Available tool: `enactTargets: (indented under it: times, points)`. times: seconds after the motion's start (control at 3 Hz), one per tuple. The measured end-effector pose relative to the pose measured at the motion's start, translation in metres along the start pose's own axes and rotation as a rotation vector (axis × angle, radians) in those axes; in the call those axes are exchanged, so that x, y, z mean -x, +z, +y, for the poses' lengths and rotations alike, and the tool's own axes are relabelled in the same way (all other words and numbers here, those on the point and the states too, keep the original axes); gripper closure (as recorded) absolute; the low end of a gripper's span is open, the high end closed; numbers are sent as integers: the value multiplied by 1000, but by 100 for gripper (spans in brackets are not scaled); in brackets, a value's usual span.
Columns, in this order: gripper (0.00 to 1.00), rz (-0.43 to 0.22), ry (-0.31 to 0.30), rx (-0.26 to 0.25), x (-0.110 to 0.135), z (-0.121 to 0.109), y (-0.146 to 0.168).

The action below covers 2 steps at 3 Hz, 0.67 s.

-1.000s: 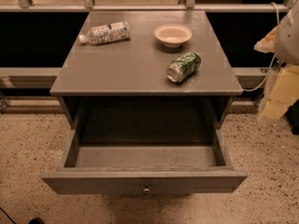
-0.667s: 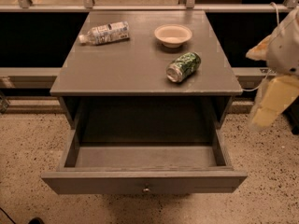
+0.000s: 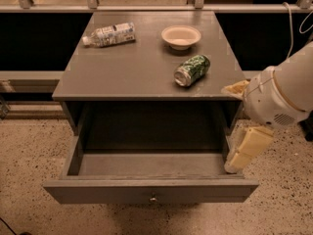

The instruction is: Close top drawer

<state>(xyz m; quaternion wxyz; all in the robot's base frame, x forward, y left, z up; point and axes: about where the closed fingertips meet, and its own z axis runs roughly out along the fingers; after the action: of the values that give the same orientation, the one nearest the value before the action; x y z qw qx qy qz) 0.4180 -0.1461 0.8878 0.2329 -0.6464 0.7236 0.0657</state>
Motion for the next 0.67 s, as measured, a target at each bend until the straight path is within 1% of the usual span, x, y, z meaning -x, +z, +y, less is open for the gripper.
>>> enactTargets:
  times: [0.33, 0.67]
  points:
    - [0, 0, 1, 0, 0, 0, 0]
    - [0, 5, -23, 38, -5, 7, 28]
